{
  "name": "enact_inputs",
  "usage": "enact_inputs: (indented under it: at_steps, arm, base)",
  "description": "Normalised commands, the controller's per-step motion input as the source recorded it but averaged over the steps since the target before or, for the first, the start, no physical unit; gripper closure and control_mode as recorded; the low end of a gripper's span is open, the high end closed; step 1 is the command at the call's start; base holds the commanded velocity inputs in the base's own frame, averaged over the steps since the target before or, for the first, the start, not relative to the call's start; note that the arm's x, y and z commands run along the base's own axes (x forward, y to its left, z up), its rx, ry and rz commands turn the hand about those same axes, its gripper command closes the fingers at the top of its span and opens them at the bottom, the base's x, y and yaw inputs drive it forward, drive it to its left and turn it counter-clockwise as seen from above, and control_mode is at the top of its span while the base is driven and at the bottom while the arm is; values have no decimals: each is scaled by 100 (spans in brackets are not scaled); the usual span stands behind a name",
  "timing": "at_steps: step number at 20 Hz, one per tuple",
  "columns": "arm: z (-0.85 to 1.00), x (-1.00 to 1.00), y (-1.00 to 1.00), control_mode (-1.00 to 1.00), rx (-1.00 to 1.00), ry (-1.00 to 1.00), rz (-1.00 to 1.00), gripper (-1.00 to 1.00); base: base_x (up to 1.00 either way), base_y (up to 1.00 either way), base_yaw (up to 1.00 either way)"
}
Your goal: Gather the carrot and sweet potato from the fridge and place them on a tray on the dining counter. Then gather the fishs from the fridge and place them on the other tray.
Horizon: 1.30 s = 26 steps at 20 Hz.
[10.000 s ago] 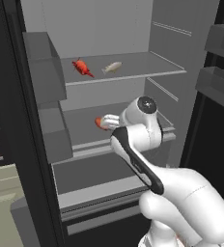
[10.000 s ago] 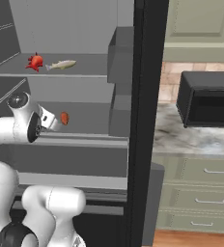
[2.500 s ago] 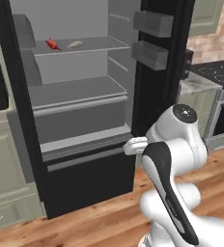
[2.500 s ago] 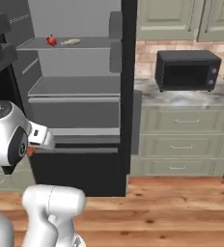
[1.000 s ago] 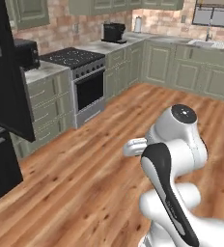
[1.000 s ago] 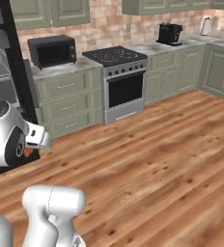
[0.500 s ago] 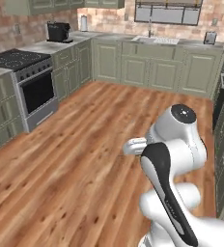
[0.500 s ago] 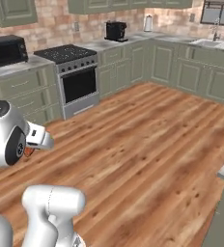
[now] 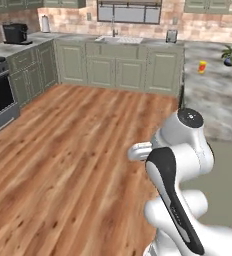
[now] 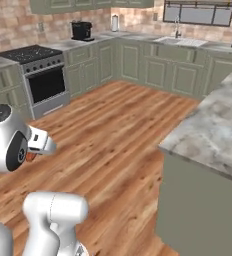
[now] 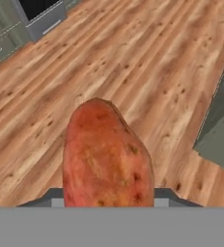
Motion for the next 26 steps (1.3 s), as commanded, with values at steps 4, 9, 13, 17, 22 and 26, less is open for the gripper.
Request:
enact_inputs:
  at_steps: [4,9,13,17,22,26]
  arm:
    - [0,0,0,100,0,0,0,100]
    - [0,0,0,100,0,0,0,100]
    - [0,0,0,100,0,0,0,100]
    - [0,0,0,100,0,0,0,100]
    - [0,0,0,100,0,0,0,100]
    - [0,0,0,100,0,0,0,100]
  base:
    - [-48,-88,-14]
    - [-41,-88,-13]
    - [-40,-96,-11]
    - [-35,-94,-9]
    - [-27,-94,-5]
    - [-17,-88,-1]
